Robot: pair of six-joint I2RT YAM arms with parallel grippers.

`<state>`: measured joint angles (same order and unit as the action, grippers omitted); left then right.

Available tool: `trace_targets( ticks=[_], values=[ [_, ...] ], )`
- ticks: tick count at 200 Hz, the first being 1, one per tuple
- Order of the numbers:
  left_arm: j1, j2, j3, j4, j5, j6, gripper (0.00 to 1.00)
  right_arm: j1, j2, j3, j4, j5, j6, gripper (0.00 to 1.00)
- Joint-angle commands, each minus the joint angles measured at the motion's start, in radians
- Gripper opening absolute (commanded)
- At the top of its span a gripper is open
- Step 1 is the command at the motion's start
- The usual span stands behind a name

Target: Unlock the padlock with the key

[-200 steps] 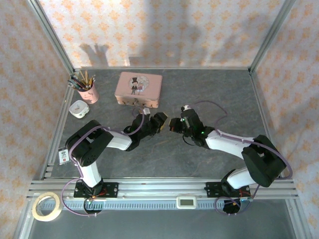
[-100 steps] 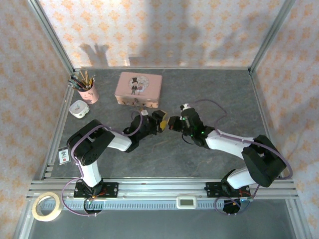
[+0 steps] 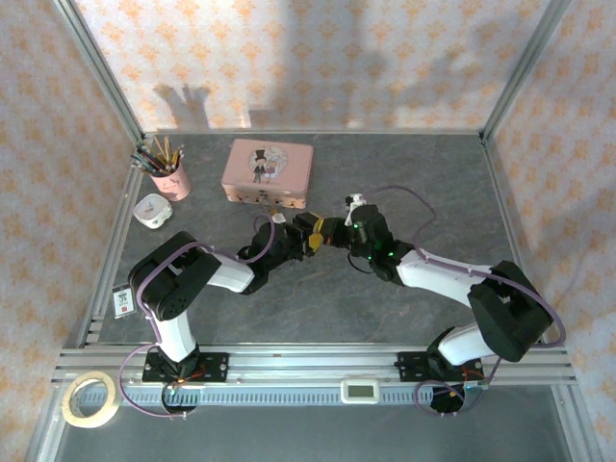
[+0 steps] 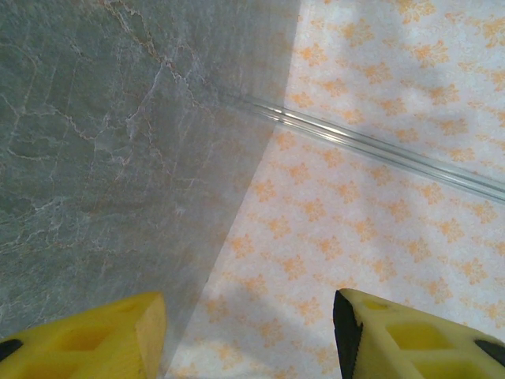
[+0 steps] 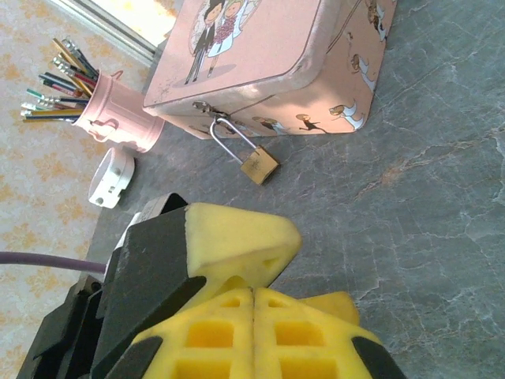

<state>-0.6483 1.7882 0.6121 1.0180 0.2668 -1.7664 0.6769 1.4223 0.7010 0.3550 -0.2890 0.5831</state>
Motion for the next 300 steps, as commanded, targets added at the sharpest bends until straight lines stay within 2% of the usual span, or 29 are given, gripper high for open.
trace_targets(
  ticks=[1,108,165,190,224,251,300],
  values=[
    [-0.012,-0.025,-0.012,0.037,0.009,-0.042,0.56,-0.004,0.013,0.025,0.050,-0.025,-0.021,0.00],
    [-0.011,-0.013,-0.051,0.150,0.008,-0.111,0.56,-0.005,0.059,-0.004,0.065,-0.066,-0.024,0.00],
    [-0.004,-0.042,-0.063,0.154,0.000,-0.112,0.55,-0.005,0.072,-0.011,0.062,-0.077,-0.027,0.00],
    [0.002,-0.055,-0.081,0.165,-0.014,-0.117,0.50,-0.005,0.062,-0.020,0.061,-0.078,-0.024,0.00],
    [0.013,-0.067,-0.094,0.186,-0.031,-0.119,0.39,-0.004,0.042,-0.044,0.065,-0.073,-0.022,0.00],
    [0.013,-0.066,-0.088,0.182,-0.026,-0.112,0.36,-0.005,0.030,-0.054,0.070,-0.070,-0.021,0.00],
    [0.013,-0.061,-0.097,0.195,-0.032,-0.102,0.19,-0.005,-0.006,-0.062,0.065,-0.055,-0.030,0.00]
  ],
)
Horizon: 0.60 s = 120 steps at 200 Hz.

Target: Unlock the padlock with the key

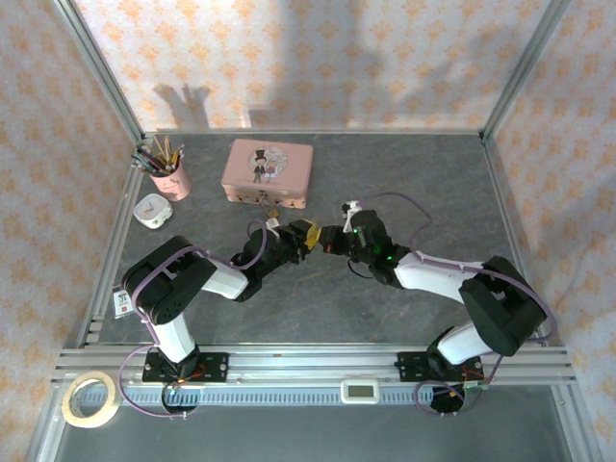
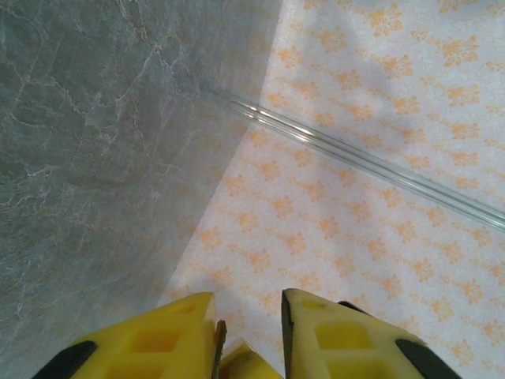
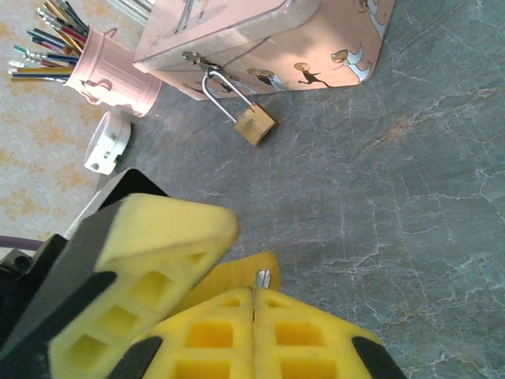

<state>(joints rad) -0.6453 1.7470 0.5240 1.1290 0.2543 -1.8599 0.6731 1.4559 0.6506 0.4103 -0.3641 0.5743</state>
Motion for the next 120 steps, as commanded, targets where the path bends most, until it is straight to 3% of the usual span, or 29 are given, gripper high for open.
trace_targets(
  ticks=[1,52,88,120],
  values=[
    [0.010,-0.019,-0.009,0.084,-0.020,-0.009,0.19,-0.001,-0.040,-0.011,0.010,0.020,-0.022,0.00],
    [0.010,0.016,0.005,0.123,0.001,-0.005,0.00,-0.001,-0.049,0.004,0.005,0.024,-0.030,0.00],
    [0.012,0.038,0.019,0.159,0.020,0.011,0.00,-0.001,-0.053,0.031,-0.017,0.032,-0.042,0.00],
    [0.019,0.022,0.054,0.127,0.041,0.138,0.00,-0.004,-0.089,0.060,-0.059,0.065,-0.063,0.00]
  ],
)
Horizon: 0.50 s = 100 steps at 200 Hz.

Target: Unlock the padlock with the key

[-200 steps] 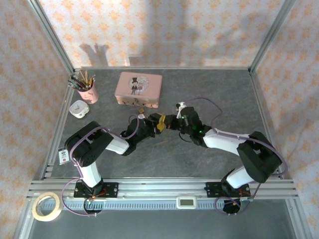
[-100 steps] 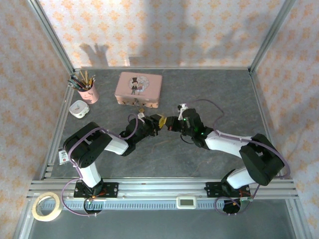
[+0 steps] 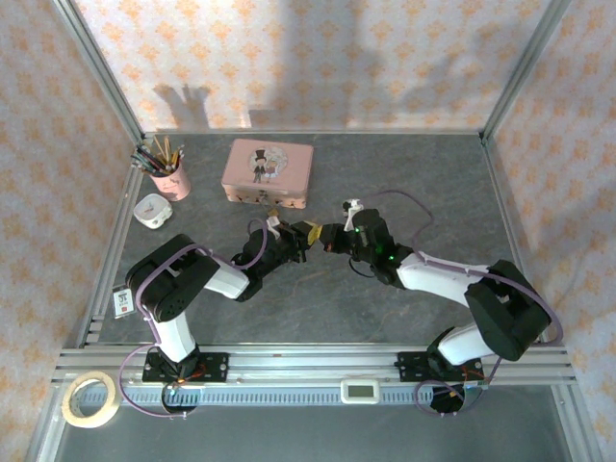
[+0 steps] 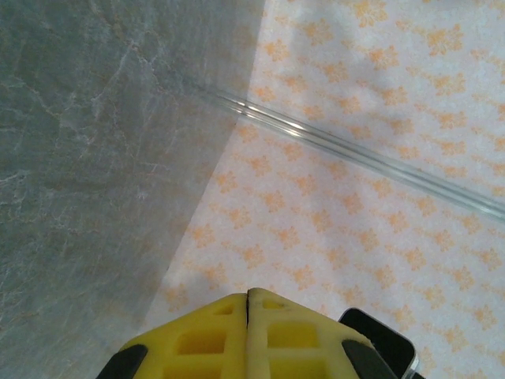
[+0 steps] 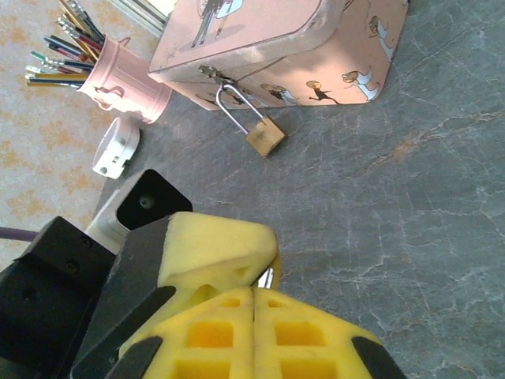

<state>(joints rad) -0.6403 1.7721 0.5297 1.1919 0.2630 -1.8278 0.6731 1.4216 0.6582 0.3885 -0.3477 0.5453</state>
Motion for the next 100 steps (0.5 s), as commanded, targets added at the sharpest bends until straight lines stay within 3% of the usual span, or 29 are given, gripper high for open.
trace_targets(
  ticks=[1,12,33,61,100],
  values=[
    [0.015,-0.005,0.050,0.061,0.034,0.113,0.00,-0.004,-0.056,0.052,-0.039,0.048,-0.034,0.00],
    [0.023,-0.022,0.068,0.028,0.047,0.180,0.00,-0.010,-0.073,0.060,-0.050,0.052,-0.037,0.03],
    [0.045,-0.061,0.110,-0.066,0.078,0.323,0.00,-0.021,-0.109,0.079,-0.076,0.062,-0.042,0.24],
    [0.079,-0.108,0.174,-0.188,0.130,0.507,0.00,-0.040,-0.175,0.089,-0.105,0.099,-0.068,0.43],
    [0.098,-0.179,0.290,-0.381,0.180,0.786,0.00,-0.104,-0.256,0.070,-0.101,0.058,-0.078,0.50]
  ],
)
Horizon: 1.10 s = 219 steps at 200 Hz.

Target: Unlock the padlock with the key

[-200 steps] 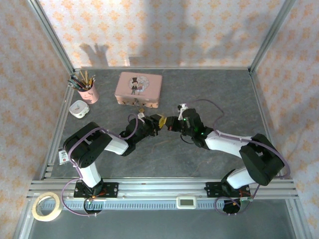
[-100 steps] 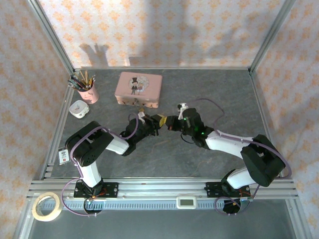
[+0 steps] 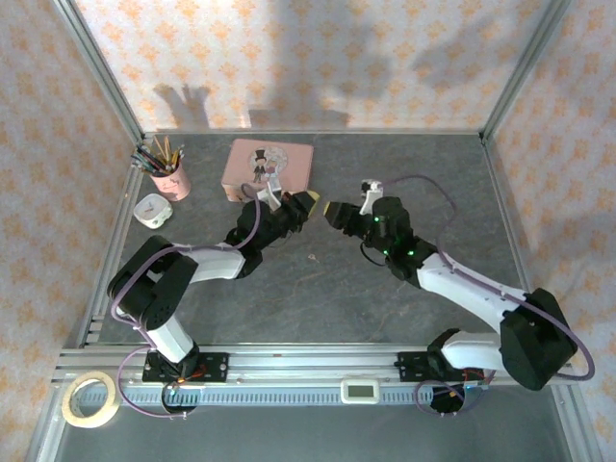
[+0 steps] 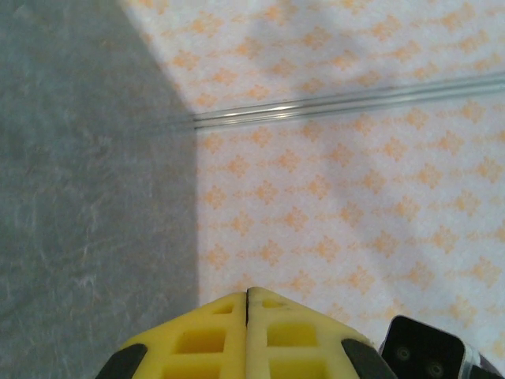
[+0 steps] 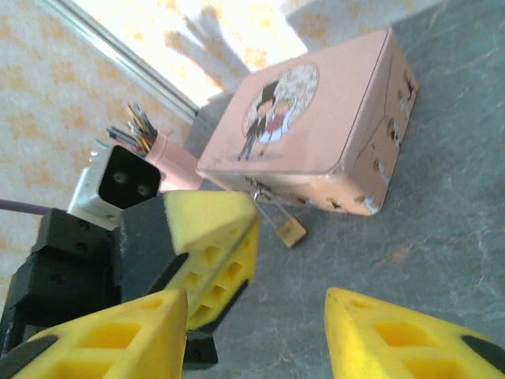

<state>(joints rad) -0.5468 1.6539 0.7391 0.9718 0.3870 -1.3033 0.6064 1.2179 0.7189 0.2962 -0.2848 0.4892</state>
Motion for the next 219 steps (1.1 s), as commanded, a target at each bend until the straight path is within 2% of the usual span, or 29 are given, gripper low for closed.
trace_targets(
  ticks=[1,18,40,72,92,125,168,219],
  values=[
    [0.005,-0.064,0.083,-0.170,0.055,0.268,0.00,-0.039,-0.057,0.007,-0.007,-0.007,-0.022,0.50],
    [0.005,-0.103,0.119,-0.277,0.022,0.369,0.00,-0.063,-0.085,-0.021,0.009,-0.012,-0.013,0.50],
    [0.011,-0.143,0.134,-0.367,-0.020,0.436,0.00,-0.073,-0.091,-0.052,0.006,-0.003,-0.009,0.50],
    [0.020,-0.174,0.107,-0.408,-0.045,0.443,0.00,-0.070,-0.043,-0.072,-0.020,-0.047,-0.001,0.49],
    [0.027,-0.192,0.075,-0.427,-0.073,0.435,0.00,-0.042,0.056,-0.054,-0.103,-0.038,-0.028,0.47],
    [0.066,-0.242,-0.009,-0.465,-0.142,0.387,0.00,0.082,0.230,0.089,-0.329,0.119,-0.153,0.46],
    [0.153,-0.340,-0.156,-0.449,-0.208,0.316,0.00,0.179,0.425,0.285,-0.540,0.210,-0.269,0.43],
    [0.170,-0.407,-0.240,-0.443,-0.252,0.301,0.02,0.284,0.627,0.507,-0.742,0.354,-0.324,0.41]
  ],
)
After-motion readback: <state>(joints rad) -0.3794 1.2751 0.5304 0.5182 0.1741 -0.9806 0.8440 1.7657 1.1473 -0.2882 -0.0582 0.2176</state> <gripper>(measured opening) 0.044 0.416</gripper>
